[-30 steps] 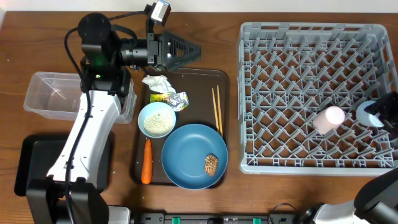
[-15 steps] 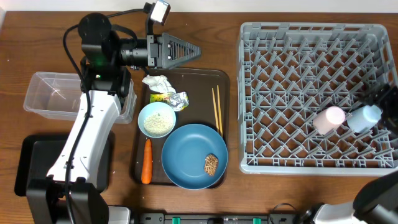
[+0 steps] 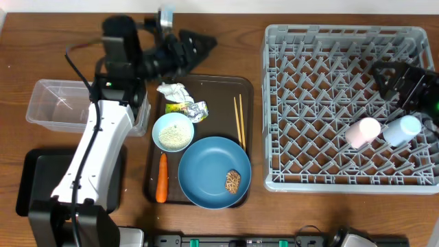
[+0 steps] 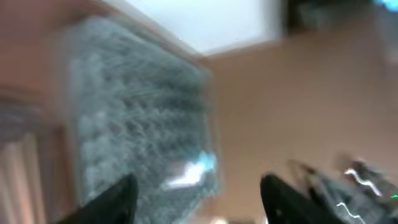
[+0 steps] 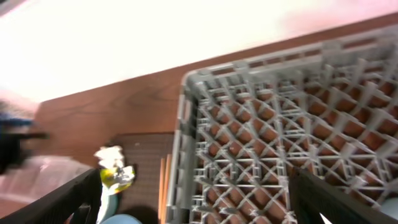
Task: Sort waste into correct bins and load items into the dishwasher rack
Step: 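Grasp the rice-filled light-blue bowl with the left gripper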
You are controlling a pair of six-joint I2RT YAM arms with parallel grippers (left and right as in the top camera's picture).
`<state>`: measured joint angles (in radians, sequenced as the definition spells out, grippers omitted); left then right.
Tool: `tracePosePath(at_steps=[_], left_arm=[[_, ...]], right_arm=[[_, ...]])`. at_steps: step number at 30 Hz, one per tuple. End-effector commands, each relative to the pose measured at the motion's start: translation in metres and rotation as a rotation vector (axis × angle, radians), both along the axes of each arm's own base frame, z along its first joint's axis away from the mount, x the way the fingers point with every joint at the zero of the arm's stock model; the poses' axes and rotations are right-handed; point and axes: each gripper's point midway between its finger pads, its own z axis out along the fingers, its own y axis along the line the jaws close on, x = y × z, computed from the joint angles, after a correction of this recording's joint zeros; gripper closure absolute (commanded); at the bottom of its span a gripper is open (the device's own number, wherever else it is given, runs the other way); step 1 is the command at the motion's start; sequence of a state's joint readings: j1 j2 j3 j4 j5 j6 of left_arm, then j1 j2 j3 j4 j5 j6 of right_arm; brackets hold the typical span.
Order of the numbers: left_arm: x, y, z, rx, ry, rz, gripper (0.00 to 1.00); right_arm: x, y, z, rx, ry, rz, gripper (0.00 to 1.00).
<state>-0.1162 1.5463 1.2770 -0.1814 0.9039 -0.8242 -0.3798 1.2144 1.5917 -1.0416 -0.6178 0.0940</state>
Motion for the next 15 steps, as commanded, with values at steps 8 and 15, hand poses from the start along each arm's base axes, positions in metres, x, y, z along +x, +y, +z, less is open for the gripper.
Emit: tracePosePath(at_steps=[8, 15], left_arm=[[-0.038, 0.055, -0.112, 0.919, 0.017, 0.016, 0.43], [-0.082, 0.061, -0.134, 1.059, 0.125, -0.139, 0.43]], right_arm=[[0.003, 0.027, -0.015, 0.051, 0.071, 0.080, 0.12], [0.018, 0.052, -0.043, 0.052, 0.170, 0.157, 0.01]])
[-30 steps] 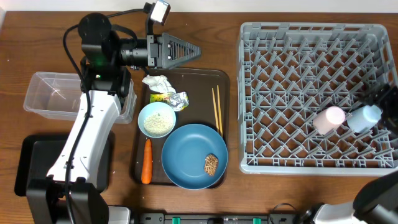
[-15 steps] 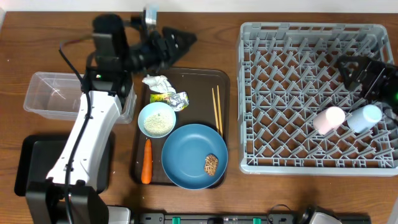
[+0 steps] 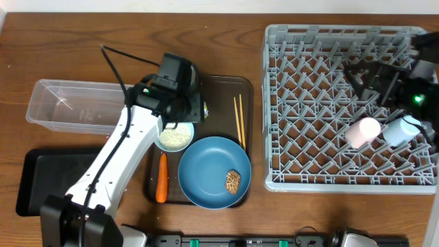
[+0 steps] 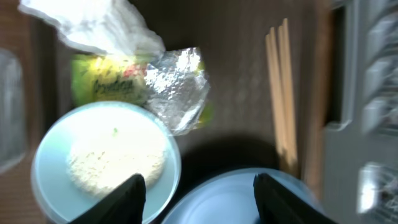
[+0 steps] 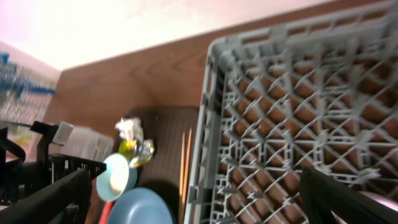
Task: Sort waste into correct bins and load items into the dishwasher rack
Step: 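Grasp the rice-filled light-blue bowl with the left gripper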
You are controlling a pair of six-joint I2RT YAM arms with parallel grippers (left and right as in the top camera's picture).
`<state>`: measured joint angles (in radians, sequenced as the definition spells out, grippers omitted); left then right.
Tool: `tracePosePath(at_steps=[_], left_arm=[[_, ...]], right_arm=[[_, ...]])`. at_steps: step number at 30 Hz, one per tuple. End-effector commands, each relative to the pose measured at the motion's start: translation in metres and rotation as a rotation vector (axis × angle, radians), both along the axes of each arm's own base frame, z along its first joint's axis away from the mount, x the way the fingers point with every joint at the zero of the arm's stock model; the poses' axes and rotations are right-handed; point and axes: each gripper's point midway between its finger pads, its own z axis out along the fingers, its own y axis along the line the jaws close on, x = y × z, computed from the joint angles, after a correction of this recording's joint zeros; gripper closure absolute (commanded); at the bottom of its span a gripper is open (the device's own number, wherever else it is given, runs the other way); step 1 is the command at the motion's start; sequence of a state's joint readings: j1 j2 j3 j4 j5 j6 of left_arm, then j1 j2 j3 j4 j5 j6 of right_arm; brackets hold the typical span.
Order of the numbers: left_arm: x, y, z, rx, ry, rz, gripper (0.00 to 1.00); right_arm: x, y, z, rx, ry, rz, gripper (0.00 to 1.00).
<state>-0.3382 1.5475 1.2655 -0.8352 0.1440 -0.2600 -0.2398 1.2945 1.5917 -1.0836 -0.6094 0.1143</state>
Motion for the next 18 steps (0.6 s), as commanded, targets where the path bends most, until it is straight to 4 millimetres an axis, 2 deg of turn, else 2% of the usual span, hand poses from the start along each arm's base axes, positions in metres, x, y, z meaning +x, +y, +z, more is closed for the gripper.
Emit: tracePosePath(at_steps=[1, 3, 4, 5, 9, 13, 18], left_arm=[[-0.007, 0.017, 0.000, 0.104, 0.007, -0.037, 0.43], [-0.015, 0.020, -0.002, 0.116, 0.040, -0.039, 0.34], [-0.017, 0.020, -0.003, 0.118, 0.047, -0.039, 0.34], [-0.018, 0.021, -0.003, 0.119, 0.052, -0.039, 0.34], [-0.017, 0.019, -0.005, 0.120, 0.054, -0.044, 0.39], [-0.019, 0.015, -0.015, 0.131, 0.082, -0.059, 0.43], [-0.020, 0.007, -0.035, 0.149, 0.127, -0.086, 0.44]], right_arm=[[0.007, 0.016, -0.016, 0.008, 0.057, 0.047, 0.01], [0.011, 0.023, -0.025, 0.016, 0.084, 0.074, 0.01], [0.013, 0.027, -0.029, 0.021, 0.098, 0.086, 0.01], [0.015, 0.030, -0.034, 0.025, 0.116, 0.096, 0.06], [0.020, 0.045, -0.050, 0.032, 0.172, 0.142, 0.17], [0.021, 0.064, -0.061, 0.008, 0.201, 0.191, 0.25], [0.022, 0.068, -0.070, -0.081, 0.215, 0.178, 0.29]])
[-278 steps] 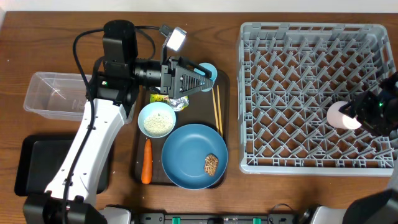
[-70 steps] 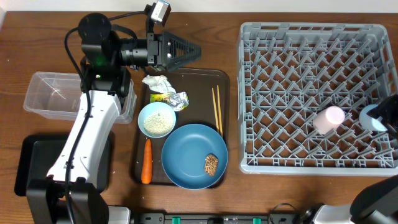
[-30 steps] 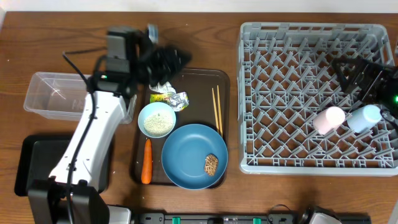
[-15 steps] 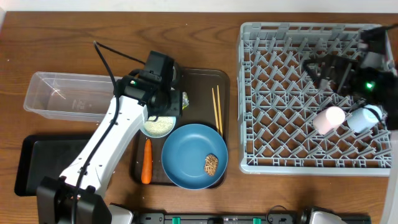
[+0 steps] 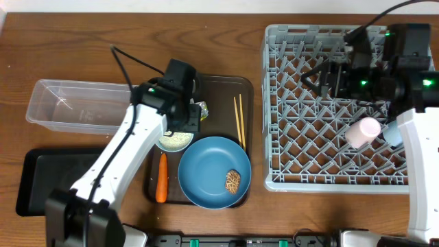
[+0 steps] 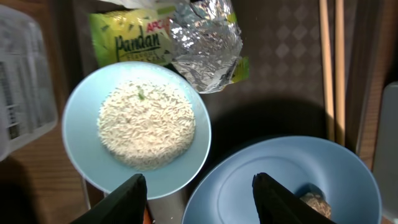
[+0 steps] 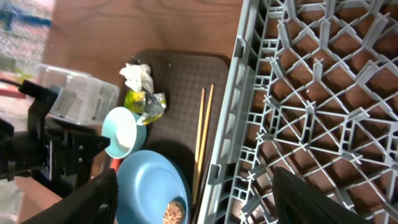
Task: Sort waste into correct bins and load items into the dishwasher rack
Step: 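Grasp the rice-filled light-blue bowl with the left gripper, then move the bowl over the black tray and tip out the rice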
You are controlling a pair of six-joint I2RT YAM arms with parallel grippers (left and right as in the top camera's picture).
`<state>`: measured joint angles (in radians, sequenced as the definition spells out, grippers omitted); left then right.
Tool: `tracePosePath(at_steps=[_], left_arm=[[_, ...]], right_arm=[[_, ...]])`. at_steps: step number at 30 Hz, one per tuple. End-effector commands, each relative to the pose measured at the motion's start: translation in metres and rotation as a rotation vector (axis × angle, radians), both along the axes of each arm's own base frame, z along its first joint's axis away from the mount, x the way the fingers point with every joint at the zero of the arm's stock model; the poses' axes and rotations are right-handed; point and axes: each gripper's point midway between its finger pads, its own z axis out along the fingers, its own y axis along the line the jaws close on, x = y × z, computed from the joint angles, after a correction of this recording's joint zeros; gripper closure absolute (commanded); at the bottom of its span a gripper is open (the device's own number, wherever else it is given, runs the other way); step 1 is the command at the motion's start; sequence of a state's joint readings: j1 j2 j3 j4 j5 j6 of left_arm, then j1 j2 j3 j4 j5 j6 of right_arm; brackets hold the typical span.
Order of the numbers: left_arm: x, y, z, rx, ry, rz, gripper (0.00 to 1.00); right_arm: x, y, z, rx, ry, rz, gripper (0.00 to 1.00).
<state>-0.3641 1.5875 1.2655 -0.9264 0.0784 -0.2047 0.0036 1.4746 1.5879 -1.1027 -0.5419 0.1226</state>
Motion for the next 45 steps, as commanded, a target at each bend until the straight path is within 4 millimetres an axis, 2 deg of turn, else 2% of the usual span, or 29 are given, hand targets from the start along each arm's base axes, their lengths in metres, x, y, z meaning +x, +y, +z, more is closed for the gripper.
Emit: tracePosePath(at_steps=[1, 5, 13, 21, 26, 30, 31, 32, 37, 40, 45], left_arm=[[0.000, -0.004, -0.019, 0.035, 0.036, -0.030, 0.44], [0.004, -0.008, -0.037, 0.050, 0.066, -0.035, 0.45], [0.005, -0.004, -0.076, 0.108, 0.153, -0.033, 0.57], [0.016, -0.008, -0.096, 0.107, 0.149, -0.034, 0.65], [0.017, 0.001, -0.106, 0.162, 0.160, -0.027, 0.69], [0.017, 0.003, -0.112, 0.178, 0.166, -0.026, 0.81], [0.018, 0.003, -0.111, 0.180, 0.160, -0.026, 0.89], [0.018, 0.003, -0.110, 0.178, 0.157, -0.025, 0.92], [0.018, 0.003, -0.092, 0.169, 0.136, -0.022, 0.94], [0.021, 0.002, -0.068, 0.149, 0.093, -0.005, 0.94], [0.019, 0.002, -0.012, 0.079, -0.022, 0.083, 0.94]], right_arm=[[0.000, 0.000, -0.005, -0.061, -0.003, -0.005, 0.29], [-0.002, 0.009, -0.005, -0.064, -0.003, 0.018, 0.32], [-0.003, 0.013, -0.005, -0.064, -0.004, 0.030, 0.32], [-0.003, 0.013, -0.005, -0.064, -0.008, 0.030, 0.33], [-0.002, 0.013, -0.004, -0.060, -0.005, 0.024, 0.33], [-0.002, 0.013, -0.004, -0.060, -0.008, 0.024, 0.34], [-0.002, 0.013, -0.004, -0.060, -0.008, 0.024, 0.34], [-0.002, 0.013, -0.004, -0.060, -0.008, 0.024, 0.34], [-0.002, 0.013, -0.004, -0.060, -0.008, 0.024, 0.34], [-0.002, 0.013, -0.004, -0.060, -0.009, 0.024, 0.34], [-0.001, 0.013, -0.004, -0.060, -0.012, 0.024, 0.34]])
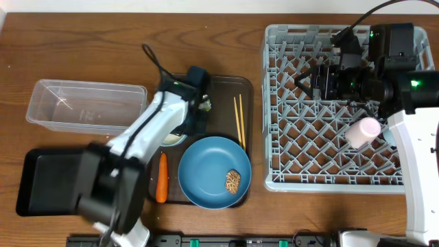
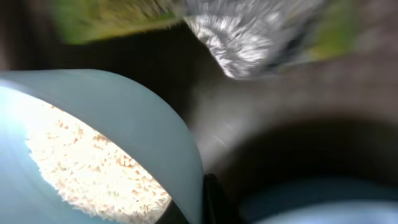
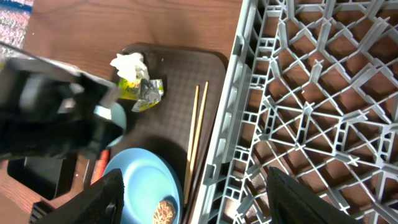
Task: Sort waste into correct bins and load items into the dishwasher rack
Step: 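Move the bowl over the black tray and tip out the rice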
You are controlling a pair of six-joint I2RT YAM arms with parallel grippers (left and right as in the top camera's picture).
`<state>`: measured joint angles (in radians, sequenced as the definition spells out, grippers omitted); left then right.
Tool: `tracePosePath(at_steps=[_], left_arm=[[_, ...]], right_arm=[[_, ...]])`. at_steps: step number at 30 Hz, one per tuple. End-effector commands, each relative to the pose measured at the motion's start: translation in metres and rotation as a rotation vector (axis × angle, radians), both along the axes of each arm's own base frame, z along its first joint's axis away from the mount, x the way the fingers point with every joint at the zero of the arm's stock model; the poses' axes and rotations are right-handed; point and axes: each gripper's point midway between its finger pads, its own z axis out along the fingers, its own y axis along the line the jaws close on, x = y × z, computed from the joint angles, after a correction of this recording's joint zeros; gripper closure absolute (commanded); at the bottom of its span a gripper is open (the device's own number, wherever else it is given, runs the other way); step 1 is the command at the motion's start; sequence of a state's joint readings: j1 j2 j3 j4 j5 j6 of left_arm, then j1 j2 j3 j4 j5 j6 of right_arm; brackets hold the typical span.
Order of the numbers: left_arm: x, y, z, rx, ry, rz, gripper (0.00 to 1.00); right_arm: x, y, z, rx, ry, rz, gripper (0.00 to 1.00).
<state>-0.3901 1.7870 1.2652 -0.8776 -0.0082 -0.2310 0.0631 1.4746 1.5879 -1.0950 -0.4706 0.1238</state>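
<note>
My left gripper (image 2: 200, 208) is down on the brown tray (image 1: 226, 86), shut on the right rim of the light blue bowl of rice (image 2: 124, 106), one finger inside and one outside. A green and foil wrapper (image 2: 249, 31) lies just behind the bowl. The blue plate (image 1: 214, 171) with a brown scrap sits in front, a carrot (image 1: 162, 177) to its left, chopsticks (image 1: 239, 116) to its right. My right gripper (image 3: 196, 177) hangs open over the left part of the grey rack (image 1: 343, 103), holding nothing. A crumpled tissue (image 3: 129, 65) lies at the tray's back.
A clear plastic container (image 1: 86, 106) stands left of the tray and a black bin (image 1: 41, 185) in front of it. A pink cup (image 1: 363, 130) lies in the rack's right part, beside my right arm.
My left gripper was open above the bowl and plate; now it is low and shut on the bowl's right rim. My right gripper has shifted slightly left over the rack, still open.
First my left gripper was behind the tray and my right one at the rack's right side by the cups. Both then moved, the left over the wrapper and bowl, the right toward the rack's left part. Now the left grips the bowl's rim.
</note>
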Motion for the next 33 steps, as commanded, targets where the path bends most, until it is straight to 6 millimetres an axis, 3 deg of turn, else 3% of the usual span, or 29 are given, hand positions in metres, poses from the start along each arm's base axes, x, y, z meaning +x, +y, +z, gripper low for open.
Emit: tracePosePath(at_steps=[1, 7, 10, 13, 16, 19, 23, 28, 33], left_arm=[[0.008, -0.001, 0.063, -0.069, -0.166, 0.072, 0.94], [-0.004, 0.012, 0.133, -0.218, -0.326, 0.207, 0.94], [-0.010, 0.031, 0.161, -0.295, -0.386, 0.287, 0.94], [-0.019, 0.060, 0.177, -0.340, -0.417, 0.398, 0.94], [-0.031, 0.102, 0.181, -0.325, -0.438, 0.537, 0.94], [-0.038, 0.131, 0.181, -0.374, -0.441, 0.603, 0.94], [-0.044, 0.154, 0.177, -0.520, -0.433, 0.671, 0.94], [-0.057, 0.188, 0.157, -0.644, -0.460, 0.757, 0.94], [-0.070, 0.200, 0.143, -0.874, -0.564, 0.750, 0.94]], right_arm=[[0.000, 0.003, 0.000, -0.001, -0.003, 0.005, 0.35], [0.002, 0.003, 0.002, 0.000, -0.014, 0.004, 0.34], [0.003, 0.003, 0.003, 0.000, -0.022, 0.004, 0.34], [0.004, 0.003, 0.004, 0.000, -0.027, 0.004, 0.34], [0.005, 0.003, 0.004, 0.001, -0.029, 0.004, 0.34], [0.005, 0.003, 0.004, 0.001, -0.030, 0.004, 0.33], [0.005, 0.003, 0.004, 0.001, -0.030, 0.004, 0.33], [0.005, 0.003, 0.005, 0.001, -0.034, 0.004, 0.33], [0.009, 0.003, 0.007, 0.007, -0.048, -0.003, 0.33]])
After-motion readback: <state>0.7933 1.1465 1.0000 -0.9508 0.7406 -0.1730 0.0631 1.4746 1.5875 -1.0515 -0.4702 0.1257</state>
